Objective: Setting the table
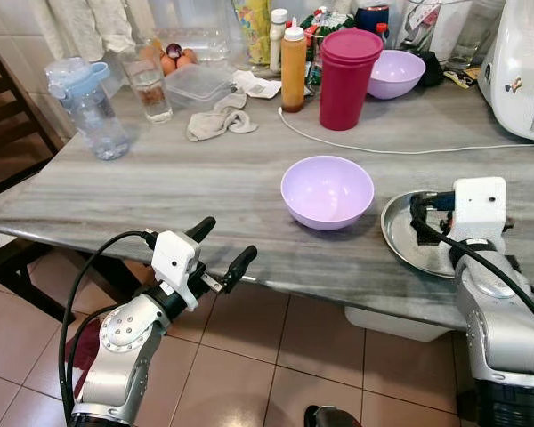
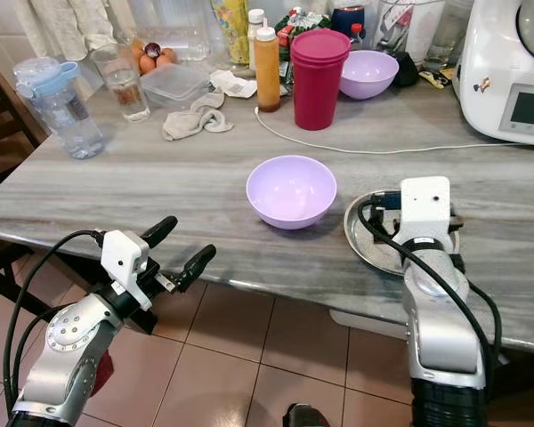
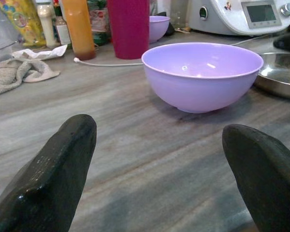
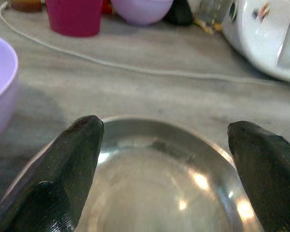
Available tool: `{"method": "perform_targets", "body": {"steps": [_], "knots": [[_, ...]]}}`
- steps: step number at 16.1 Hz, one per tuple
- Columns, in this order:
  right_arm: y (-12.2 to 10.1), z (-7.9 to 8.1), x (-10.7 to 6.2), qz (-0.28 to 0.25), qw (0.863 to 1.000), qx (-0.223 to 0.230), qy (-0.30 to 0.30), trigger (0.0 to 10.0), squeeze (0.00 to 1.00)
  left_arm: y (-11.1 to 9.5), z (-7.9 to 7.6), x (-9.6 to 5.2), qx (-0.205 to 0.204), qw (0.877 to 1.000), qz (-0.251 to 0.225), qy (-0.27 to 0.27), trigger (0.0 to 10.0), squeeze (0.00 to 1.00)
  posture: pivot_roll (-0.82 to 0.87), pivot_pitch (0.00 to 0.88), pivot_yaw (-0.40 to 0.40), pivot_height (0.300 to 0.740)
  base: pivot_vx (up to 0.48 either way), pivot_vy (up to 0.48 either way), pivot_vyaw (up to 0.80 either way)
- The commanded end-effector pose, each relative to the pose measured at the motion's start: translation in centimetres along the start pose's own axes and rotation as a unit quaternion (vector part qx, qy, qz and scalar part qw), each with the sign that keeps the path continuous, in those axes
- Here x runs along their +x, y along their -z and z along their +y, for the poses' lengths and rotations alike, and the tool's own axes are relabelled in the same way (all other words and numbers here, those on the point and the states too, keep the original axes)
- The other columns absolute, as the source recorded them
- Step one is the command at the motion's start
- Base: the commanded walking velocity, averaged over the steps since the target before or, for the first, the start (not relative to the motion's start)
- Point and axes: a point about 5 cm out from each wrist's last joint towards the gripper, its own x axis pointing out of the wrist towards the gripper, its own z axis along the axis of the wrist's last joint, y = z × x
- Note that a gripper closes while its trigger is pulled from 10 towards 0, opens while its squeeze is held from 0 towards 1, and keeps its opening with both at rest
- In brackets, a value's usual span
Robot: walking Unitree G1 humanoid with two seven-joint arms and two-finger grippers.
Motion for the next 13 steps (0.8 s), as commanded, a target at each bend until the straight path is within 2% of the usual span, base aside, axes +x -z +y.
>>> {"method": "perform_targets", "body": {"steps": [1,5,8,10,13], "knots": [[0.6,0.0,0.2,0.025,1.000,0.017,-0.005,10.0,0.71,0.2,0.1,-0.3,0.003,1.000,0.004,-0.001,10.0,0.00,-0.20,0.126,0.077,0.740,0.000,0.000,0.00],[2.2,0.2,0.5,0.085,0.996,0.021,-0.016,10.0,0.57,0.2,0.1,-0.7,0.003,1.000,0.005,-0.007,10.0,0.00,-0.18,0.124,0.064,0.740,0.000,0.000,0.00],[2.6,0.5,0.7,0.101,0.994,0.031,-0.030,10.0,0.49,0.2,0.0,-0.8,0.002,1.000,0.005,-0.008,10.0,0.00,-0.18,0.124,0.060,0.740,0.000,0.000,0.00],[2.7,0.7,0.8,0.114,0.992,0.037,-0.049,10.0,0.41,0.1,-0.6,-0.9,-0.011,1.000,0.005,0.026,10.0,0.00,-0.18,0.123,0.058,0.740,0.000,0.000,0.00],[2.8,1.1,1.0,0.121,0.989,0.045,-0.069,10.0,0.34,0.1,-0.4,-1.1,-0.006,0.999,0.012,0.034,10.0,0.00,-0.19,0.122,0.057,0.740,0.000,0.000,0.00]]}}
